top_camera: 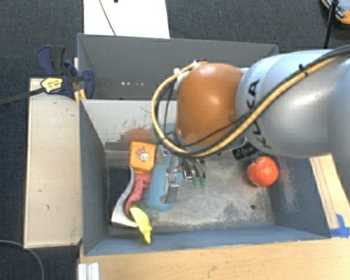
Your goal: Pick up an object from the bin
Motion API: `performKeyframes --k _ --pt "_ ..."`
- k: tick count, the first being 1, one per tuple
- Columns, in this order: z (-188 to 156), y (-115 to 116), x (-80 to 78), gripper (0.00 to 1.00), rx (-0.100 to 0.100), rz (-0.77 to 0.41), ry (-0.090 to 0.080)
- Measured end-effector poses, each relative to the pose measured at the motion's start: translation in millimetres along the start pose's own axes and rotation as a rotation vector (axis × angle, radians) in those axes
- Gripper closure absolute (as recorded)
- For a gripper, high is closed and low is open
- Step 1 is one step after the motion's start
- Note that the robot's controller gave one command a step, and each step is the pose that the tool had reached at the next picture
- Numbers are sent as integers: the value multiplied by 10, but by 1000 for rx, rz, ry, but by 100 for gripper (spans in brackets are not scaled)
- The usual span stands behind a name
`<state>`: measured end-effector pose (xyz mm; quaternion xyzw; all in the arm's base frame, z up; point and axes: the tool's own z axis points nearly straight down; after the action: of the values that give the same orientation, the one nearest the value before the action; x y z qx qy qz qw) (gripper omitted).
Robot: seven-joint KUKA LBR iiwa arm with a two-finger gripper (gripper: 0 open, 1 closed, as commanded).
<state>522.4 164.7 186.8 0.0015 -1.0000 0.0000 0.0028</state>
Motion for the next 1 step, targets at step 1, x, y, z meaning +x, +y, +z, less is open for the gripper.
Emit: performKeyframes --k 1 --pt "-47 -10 -16 0 -1 5 -8"
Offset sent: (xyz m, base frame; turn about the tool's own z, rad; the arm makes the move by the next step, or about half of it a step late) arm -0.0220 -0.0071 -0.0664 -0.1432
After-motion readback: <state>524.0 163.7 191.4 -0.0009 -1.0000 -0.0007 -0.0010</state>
